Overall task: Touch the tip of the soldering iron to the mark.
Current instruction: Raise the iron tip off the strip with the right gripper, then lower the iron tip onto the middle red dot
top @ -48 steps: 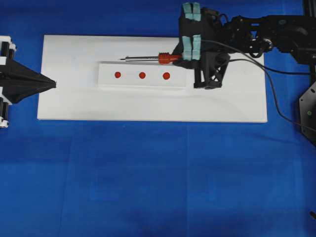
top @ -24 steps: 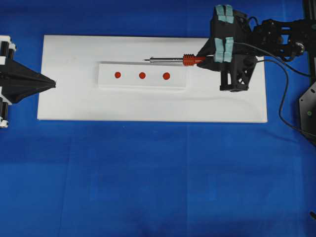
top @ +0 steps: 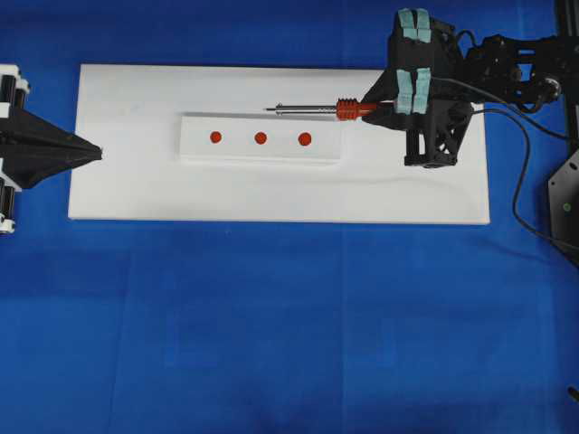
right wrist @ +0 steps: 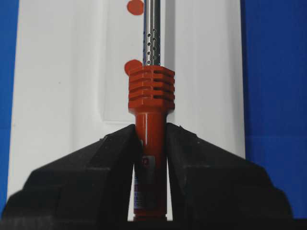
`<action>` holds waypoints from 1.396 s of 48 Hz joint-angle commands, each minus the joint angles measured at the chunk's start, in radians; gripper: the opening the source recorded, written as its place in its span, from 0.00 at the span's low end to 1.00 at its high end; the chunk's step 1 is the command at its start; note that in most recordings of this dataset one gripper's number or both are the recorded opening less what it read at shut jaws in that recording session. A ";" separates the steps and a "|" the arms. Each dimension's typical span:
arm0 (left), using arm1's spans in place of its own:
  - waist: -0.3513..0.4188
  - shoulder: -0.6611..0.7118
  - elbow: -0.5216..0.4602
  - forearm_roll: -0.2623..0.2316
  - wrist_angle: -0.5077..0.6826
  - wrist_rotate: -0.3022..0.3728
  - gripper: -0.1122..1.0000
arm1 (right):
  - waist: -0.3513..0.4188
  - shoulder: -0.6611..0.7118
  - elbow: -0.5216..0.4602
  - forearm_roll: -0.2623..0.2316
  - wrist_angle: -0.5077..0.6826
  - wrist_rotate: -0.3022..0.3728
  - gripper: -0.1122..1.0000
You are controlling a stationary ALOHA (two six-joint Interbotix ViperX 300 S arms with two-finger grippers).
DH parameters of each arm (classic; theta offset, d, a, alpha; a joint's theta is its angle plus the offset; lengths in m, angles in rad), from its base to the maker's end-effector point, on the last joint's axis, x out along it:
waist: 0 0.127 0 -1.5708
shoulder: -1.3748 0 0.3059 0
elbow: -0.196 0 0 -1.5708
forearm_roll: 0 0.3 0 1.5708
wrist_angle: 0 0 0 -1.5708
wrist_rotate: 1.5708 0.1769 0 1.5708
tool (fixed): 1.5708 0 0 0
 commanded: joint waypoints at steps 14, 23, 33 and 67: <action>0.002 0.006 -0.009 0.002 -0.009 -0.002 0.10 | -0.003 -0.014 -0.017 -0.002 -0.003 -0.002 0.16; 0.003 0.008 -0.009 0.002 -0.009 -0.002 0.10 | -0.003 -0.014 -0.017 -0.002 -0.003 -0.002 0.16; 0.003 0.006 -0.009 0.002 -0.009 -0.002 0.10 | -0.003 -0.011 -0.017 -0.002 -0.003 -0.002 0.16; 0.003 0.008 -0.009 0.003 -0.009 -0.002 0.10 | 0.020 0.176 -0.026 0.000 -0.040 -0.005 0.16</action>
